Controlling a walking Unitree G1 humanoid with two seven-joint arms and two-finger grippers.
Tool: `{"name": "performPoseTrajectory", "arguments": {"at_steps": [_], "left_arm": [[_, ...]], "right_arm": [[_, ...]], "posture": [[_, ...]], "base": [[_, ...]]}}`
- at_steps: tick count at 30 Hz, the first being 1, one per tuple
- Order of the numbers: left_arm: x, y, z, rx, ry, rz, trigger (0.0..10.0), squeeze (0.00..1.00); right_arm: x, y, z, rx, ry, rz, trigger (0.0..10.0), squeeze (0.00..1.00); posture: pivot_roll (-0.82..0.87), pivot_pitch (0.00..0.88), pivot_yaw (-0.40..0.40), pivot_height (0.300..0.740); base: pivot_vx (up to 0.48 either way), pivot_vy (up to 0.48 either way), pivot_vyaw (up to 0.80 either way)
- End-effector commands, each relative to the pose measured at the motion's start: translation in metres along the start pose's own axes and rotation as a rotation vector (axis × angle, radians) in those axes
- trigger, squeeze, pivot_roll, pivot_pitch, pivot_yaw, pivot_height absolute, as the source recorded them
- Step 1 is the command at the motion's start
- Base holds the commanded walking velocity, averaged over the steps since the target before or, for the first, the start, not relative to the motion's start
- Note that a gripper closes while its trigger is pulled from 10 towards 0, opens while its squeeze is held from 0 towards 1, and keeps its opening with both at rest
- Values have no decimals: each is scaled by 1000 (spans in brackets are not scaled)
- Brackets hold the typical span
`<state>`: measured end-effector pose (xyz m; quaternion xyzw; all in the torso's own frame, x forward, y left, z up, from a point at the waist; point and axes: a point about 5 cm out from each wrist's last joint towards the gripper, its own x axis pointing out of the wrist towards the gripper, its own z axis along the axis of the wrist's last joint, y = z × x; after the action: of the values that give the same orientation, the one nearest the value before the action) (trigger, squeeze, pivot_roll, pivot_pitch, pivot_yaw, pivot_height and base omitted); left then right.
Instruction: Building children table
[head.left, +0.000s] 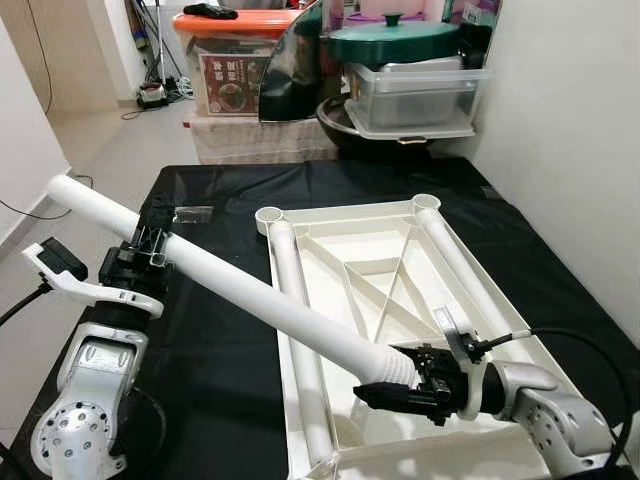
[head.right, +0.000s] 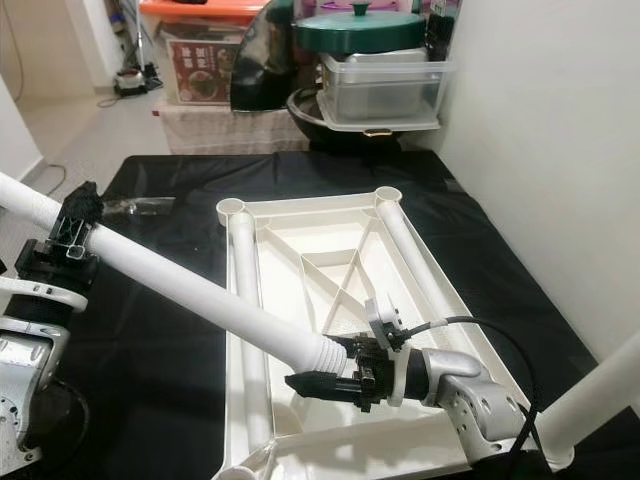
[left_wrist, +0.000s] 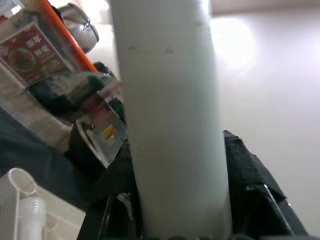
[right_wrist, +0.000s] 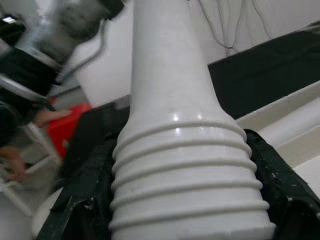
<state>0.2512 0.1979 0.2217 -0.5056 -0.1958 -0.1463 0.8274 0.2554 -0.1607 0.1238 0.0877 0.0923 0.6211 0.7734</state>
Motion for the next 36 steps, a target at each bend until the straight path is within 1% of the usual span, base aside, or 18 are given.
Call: {"name": "performPoseTrajectory", "arguments": {"at_steps": [1, 2, 3, 4, 5, 7, 11, 13, 15, 16, 18, 19, 22, 25, 26, 27, 31, 36], "left_arm": [[0, -7, -21, -2, 103, -26, 0, 0], [0, -8, -22, -3, 104, -25, 0, 0], [1, -7, -22, 2, 101, -17, 0, 0], [1, -7, -22, 2, 101, -17, 0, 0], [1, -6, -20, 5, 94, -13, 0, 0], [1, -6, -20, 5, 94, -13, 0, 0], [3, -5, -13, 15, 65, -2, 0, 0], [3, -5, -13, 15, 65, -2, 0, 0], [3, -5, -9, 32, 49, 5, 0, 0], [3, -5, -9, 32, 49, 5, 0, 0], [0, -7, -7, 60, 42, 13, 0, 0], [-1, -7, -7, 70, 41, 16, 0, 0], [-2, -8, -8, 83, 43, 18, 0, 0], [-2, -9, -9, 87, 44, 17, 0, 0], [-1, -11, -10, 102, 53, 13, 0, 0], [-1, -11, -11, 106, 56, 12, 0, 0], [-1, -9, -11, 130, 62, 21, 0, 0], [-1, -8, -9, 151, 60, 30, 0, 0]], "right_arm": [[8, -10, 10, -40, -26, -112, 3765, 0], [9, -16, 9, -56, -7, -182, 3765, 0], [8, -24, 7, -44, 11, -248, 10000, 957], [8, -24, 7, -44, 11, -248, 10000, 957], [7, -31, 7, -34, 18, -304, 10000, 1000], [7, -31, 7, -34, 18, -304, 10000, 1000], [-1, -43, 15, -48, -36, -405, 10000, 1000], [-1, -43, 15, -48, -36, -405, 10000, 1000], [-10, -53, 29, -70, -135, -502, 10000, 1000], [-10, -53, 29, -70, -135, -502, 10000, 1000], [-26, -69, 57, -134, -306, -719, 10000, 1000], [-31, -74, 66, -155, -356, -792, 10000, 1000], [-36, -77, 76, -185, -417, -861, 10000, 1000], [-37, -78, 79, -211, -419, -895, 10000, 1000], [-34, -76, 82, -267, -414, -918, 10000, 1000], [-32, -75, 81, -282, -413, -911, 10000, 1000], [-19, -68, 75, -273, -407, -829, 10000, 1000], [-20, -70, 77, -281, -444, -877, 10000, 1000]], "posture": [[-37, 0, -4, 740], [-37, 0, -4, 740], [-38, 0, -3, 740], [-38, 0, -3, 740], [-37, 0, -4, 740], [-37, 0, -4, 740], [-39, 0, -7, 740], [-39, 0, -7, 740], [-39, 0, -7, 740], [-39, 0, -7, 740], [-37, 0, -5, 740], [-37, 0, -5, 740], [-37, 0, -5, 740], [-35, 0, -4, 740], [-35, 0, -3, 740], [-32, 0, -3, 740], [-31, 0, 0, 740], [-30, 0, 3, 740]], "base": [[0, 0, 0], [0, 0, 0], [0, 0, 0], [0, 0, 0], [0, 0, 0], [0, 0, 0], [0, 0, 0], [0, 0, 0], [0, 0, 0], [0, 0, 0], [0, 0, 0], [0, 0, 0], [0, 0, 0], [0, 0, 0], [0, 0, 0], [0, 0, 0], [0, 0, 0], [0, 0, 0]]}}
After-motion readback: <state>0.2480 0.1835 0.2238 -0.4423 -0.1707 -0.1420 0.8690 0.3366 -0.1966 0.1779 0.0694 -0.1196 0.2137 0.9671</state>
